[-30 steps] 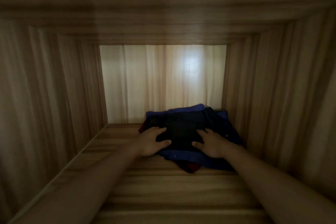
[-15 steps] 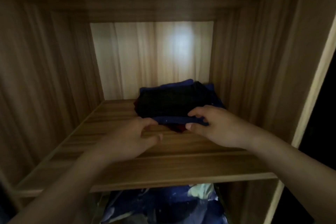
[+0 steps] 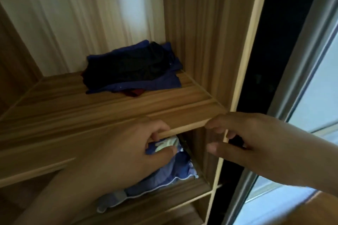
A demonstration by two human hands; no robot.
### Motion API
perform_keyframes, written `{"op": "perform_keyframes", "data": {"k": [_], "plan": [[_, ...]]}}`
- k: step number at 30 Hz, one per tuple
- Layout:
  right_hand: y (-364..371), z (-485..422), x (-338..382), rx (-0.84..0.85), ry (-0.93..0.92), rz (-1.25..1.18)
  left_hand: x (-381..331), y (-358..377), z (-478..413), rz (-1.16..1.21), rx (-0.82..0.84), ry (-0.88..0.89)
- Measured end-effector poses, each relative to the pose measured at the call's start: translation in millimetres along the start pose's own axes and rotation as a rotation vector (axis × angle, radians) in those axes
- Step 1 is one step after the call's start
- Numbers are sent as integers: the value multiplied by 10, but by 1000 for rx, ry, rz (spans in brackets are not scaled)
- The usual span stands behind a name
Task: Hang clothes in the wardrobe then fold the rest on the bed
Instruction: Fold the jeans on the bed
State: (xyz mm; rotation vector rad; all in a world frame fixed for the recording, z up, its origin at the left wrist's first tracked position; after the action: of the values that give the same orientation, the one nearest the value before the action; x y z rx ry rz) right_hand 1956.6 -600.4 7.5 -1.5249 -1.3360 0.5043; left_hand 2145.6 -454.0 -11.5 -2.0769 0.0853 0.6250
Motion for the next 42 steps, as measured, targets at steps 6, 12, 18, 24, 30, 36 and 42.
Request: {"op": "perform_keyframes", "data": {"k": [6,12,18,24,30,36,42], "plan": [[-96,544,-351,89,227,59,-504,550,-153,42,157,164],[-280,1187,-838,131,472,98,-1229,1247,-256,77,314,363],[-596,1904,-1361,147,674,172,-1945,1930,-237,83,407,503],[-907,2614,-2032,106,844,299,-2716,2695,-292,16,404,628],[-1229,3357,-2880,39,986,367,-3558,3663,-478,0,428,640],[-1520,4138,-3593,-22,1148,412,-4396,4464,-550,7,486,707],[-1727,4894,-3974,-48,1352,440,-5153,5080,-585,7,540,829]]}}
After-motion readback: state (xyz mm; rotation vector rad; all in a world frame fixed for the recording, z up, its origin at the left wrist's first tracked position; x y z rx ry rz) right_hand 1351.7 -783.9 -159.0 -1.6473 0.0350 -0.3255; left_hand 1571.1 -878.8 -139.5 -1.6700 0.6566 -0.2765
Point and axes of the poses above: each hand's wrist, its own z-axis away from the middle knuckle, its own y-axis out of the palm, x = y × z, the point moved 4 cm from there along -z, towards the middle knuckle, and after that the axes turned 15 degrees about -x, right-handed, at the moved point
